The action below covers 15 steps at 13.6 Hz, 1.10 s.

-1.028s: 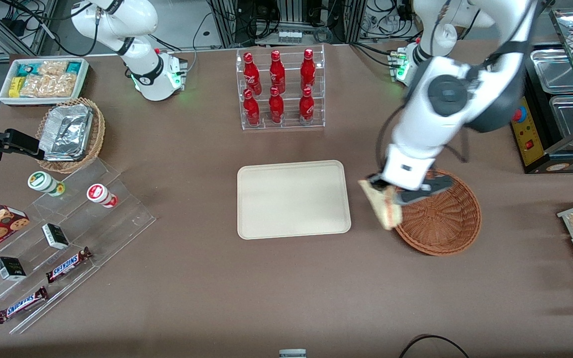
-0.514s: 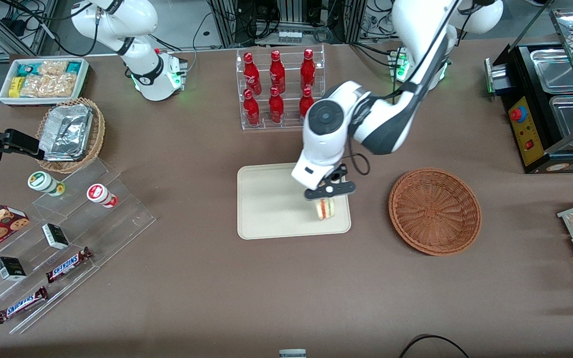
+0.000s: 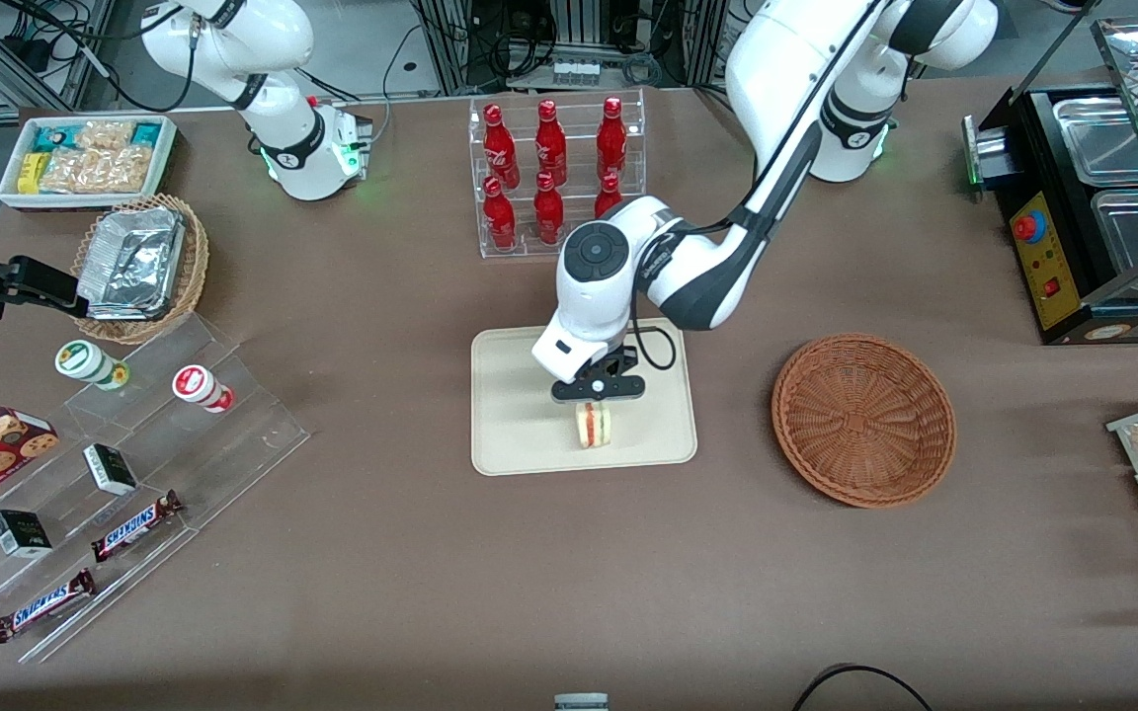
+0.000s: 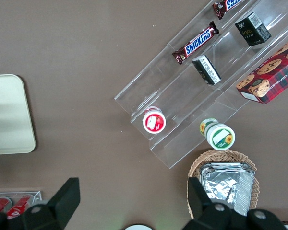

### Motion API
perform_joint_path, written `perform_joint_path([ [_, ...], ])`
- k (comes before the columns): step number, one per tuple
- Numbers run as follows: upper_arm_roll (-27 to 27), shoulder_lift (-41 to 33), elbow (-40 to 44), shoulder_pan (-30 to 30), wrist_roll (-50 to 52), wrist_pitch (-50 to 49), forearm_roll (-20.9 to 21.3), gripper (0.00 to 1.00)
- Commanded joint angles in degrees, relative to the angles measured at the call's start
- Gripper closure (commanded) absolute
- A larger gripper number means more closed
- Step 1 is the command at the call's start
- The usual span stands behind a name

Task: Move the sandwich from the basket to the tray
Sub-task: 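Carry the sandwich with the left gripper over the cream tray, then lower the sandwich onto the tray and open the left gripper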

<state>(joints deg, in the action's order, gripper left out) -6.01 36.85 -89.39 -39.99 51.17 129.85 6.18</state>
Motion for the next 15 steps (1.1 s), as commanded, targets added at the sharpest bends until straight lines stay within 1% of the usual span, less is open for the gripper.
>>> perform_joint_path([
  [1,0.83,3.66,2.20,-2.11,0.86,1.80,2.78,1.00],
  [3,0.83,4.80,2.12,-2.54,0.78,3.48,3.49,1.00],
  [4,0.83,4.81,1.77,-2.72,0.78,3.48,3.41,0.94],
  [5,0.83,4.81,1.76,-2.64,0.78,3.39,3.32,0.45],
  [6,0.91,4.37,1.85,-2.64,0.69,2.87,3.40,0.00],
  [9,1.09,0.78,2.38,-2.02,0.86,-0.99,2.53,0.00],
  [11,1.18,-3.69,2.12,-1.15,1.21,-4.32,2.35,0.00],
  [12,1.09,-6.41,2.20,0.42,2.09,-7.39,2.18,0.00],
  [14,1.18,-11.25,2.12,1.84,2.62,-11.01,-0.62,0.00],
  [15,1.27,-13.62,1.86,2.46,2.62,-13.20,-0.81,0.00],
])
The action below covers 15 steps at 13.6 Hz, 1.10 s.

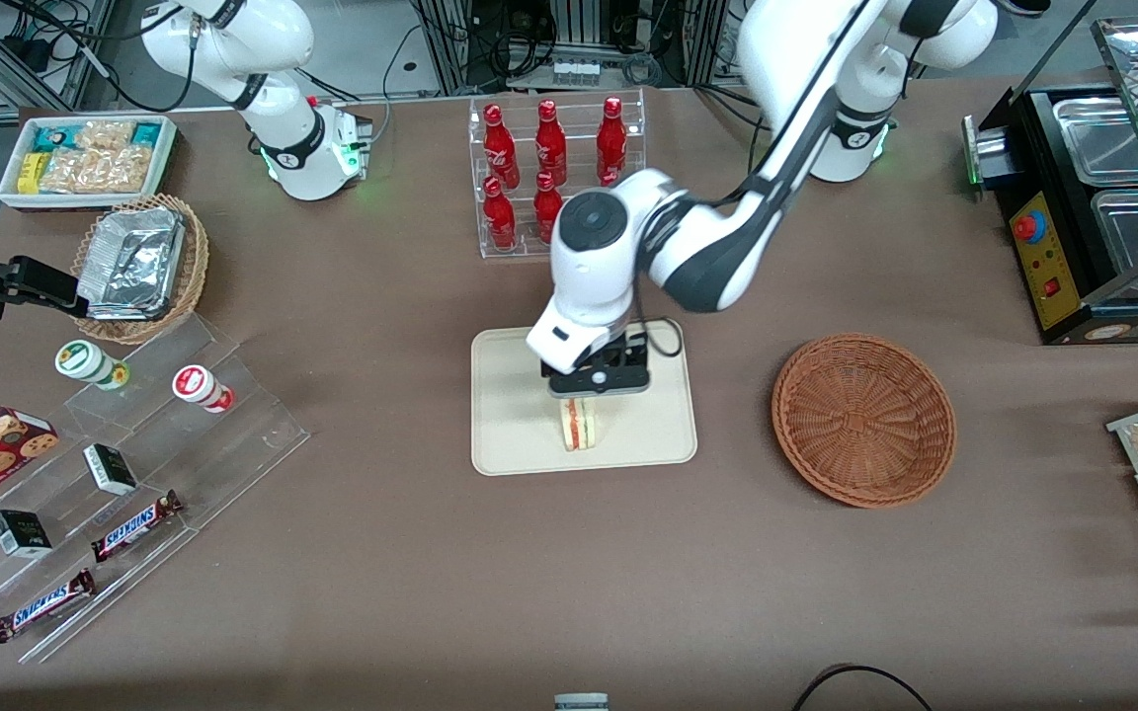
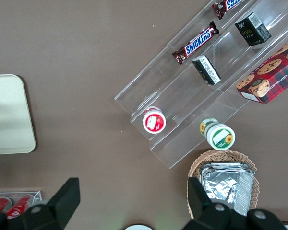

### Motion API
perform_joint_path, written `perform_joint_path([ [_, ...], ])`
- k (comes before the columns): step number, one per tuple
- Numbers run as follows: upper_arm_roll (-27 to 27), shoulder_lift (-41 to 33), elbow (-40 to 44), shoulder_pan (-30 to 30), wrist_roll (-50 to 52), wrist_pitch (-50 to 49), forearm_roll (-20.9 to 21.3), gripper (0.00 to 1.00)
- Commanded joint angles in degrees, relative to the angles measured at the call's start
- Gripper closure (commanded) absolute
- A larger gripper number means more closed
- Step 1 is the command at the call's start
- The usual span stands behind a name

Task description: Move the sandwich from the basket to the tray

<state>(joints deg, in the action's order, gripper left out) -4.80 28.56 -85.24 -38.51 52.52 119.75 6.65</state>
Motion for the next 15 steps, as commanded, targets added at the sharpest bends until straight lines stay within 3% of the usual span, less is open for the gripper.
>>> perform_joint_path([
  [1,0.05,-7.71,-2.21,2.11,1.01,-6.07,-1.11,0.00],
  [6,-0.03,-18.00,-2.04,12.47,-6.00,-17.68,-0.94,0.00],
  [15,-0.03,-26.01,-1.95,35.33,-41.85,-30.36,-4.36,0.00],
])
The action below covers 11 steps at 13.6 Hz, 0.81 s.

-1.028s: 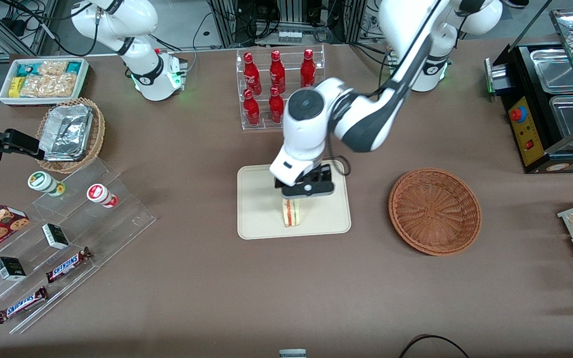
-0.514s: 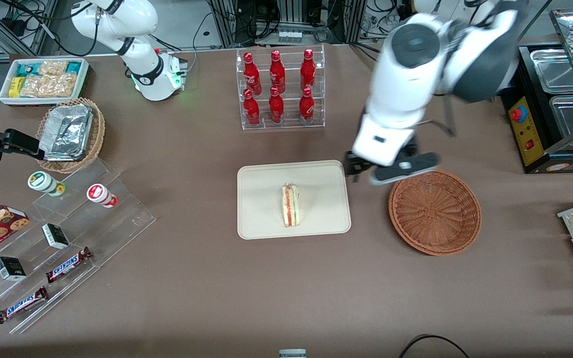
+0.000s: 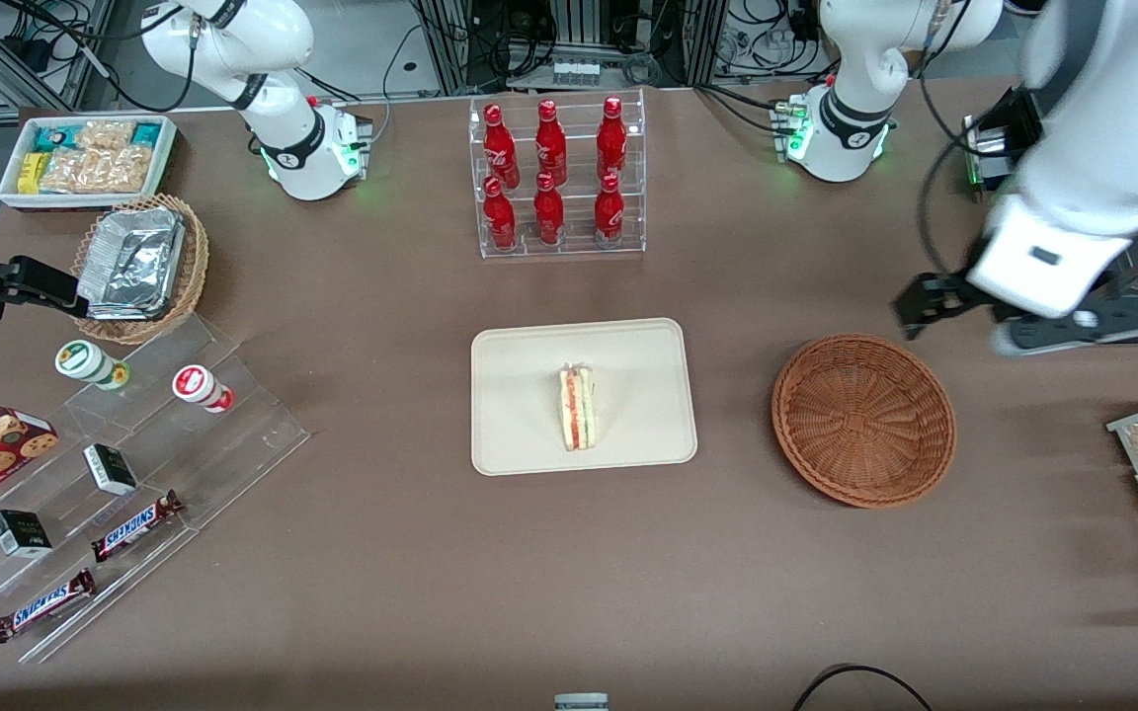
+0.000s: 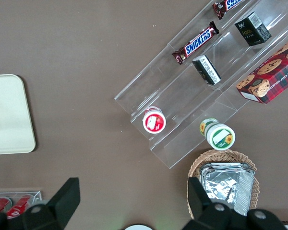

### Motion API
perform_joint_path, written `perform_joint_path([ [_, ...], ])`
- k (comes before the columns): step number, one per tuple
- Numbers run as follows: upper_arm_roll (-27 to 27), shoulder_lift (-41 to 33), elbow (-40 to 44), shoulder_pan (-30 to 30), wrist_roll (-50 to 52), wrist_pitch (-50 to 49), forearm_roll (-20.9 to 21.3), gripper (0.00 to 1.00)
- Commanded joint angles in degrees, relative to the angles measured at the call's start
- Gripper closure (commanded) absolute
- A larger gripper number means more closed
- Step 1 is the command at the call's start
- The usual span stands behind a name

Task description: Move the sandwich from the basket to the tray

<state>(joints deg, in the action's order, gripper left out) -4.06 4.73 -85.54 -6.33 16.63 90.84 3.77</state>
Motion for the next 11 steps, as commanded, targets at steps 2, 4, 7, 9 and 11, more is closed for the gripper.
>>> perform_joint_path([
  [2,-0.69,-2.62,-1.73,5.53,-9.23,-2.59,-1.75,0.00],
  [4,-0.69,-3.50,-2.09,8.96,-15.81,-3.73,-1.84,0.00],
  [7,-0.78,-3.94,-2.00,10.82,-21.27,-5.84,-1.32,0.00],
  [9,-0.78,-3.51,-1.47,9.59,-20.77,-5.76,-1.31,0.00],
  [11,-0.69,-3.33,-1.30,8.01,-21.64,-5.58,-1.40,0.00],
])
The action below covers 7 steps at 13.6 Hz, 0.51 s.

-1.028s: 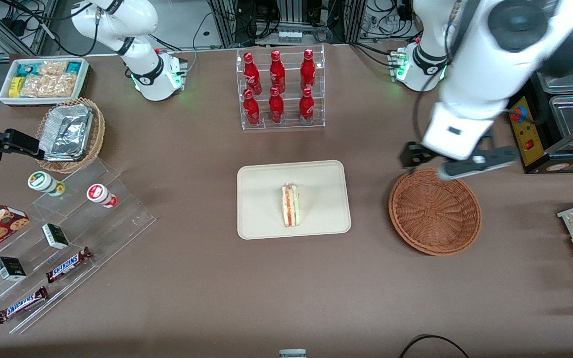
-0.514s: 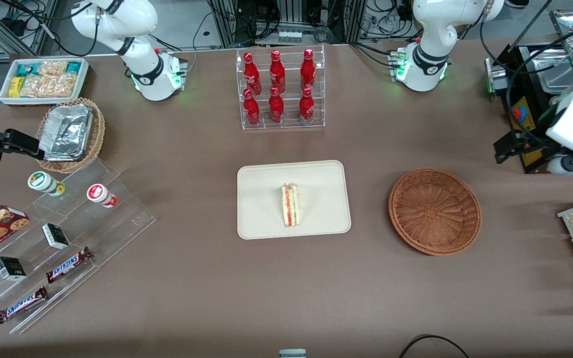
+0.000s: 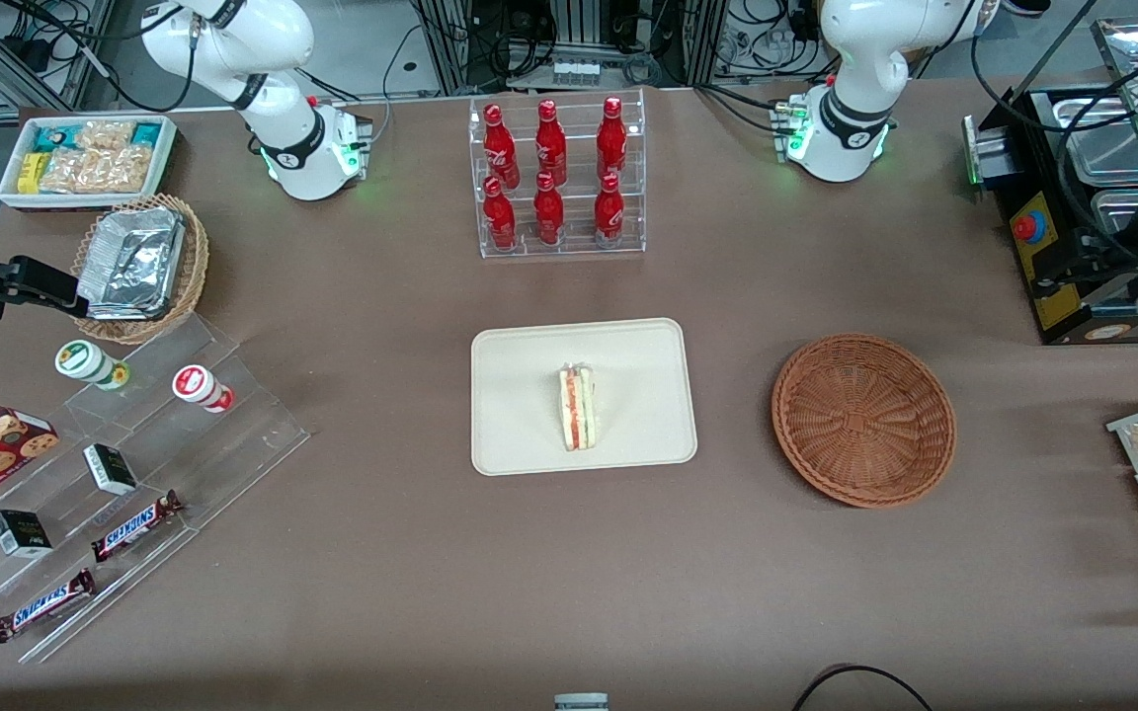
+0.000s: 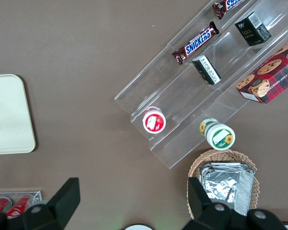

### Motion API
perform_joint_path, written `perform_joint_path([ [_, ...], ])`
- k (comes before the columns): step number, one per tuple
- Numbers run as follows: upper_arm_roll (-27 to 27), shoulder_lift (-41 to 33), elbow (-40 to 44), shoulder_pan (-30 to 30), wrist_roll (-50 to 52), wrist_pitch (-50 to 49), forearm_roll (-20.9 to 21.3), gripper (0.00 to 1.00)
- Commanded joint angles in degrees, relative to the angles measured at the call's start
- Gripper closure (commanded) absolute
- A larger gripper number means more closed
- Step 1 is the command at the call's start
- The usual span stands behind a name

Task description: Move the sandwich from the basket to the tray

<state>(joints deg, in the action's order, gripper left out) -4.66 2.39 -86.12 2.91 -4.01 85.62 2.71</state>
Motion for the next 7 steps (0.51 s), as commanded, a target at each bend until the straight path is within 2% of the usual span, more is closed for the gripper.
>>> perform_joint_path([
  [1,-0.18,-0.90,0.15,-1.24,-1.00,-0.37,-0.42,0.00],
  [7,0.09,0.60,2.62,-4.05,2.68,-0.54,0.01,0.00],
])
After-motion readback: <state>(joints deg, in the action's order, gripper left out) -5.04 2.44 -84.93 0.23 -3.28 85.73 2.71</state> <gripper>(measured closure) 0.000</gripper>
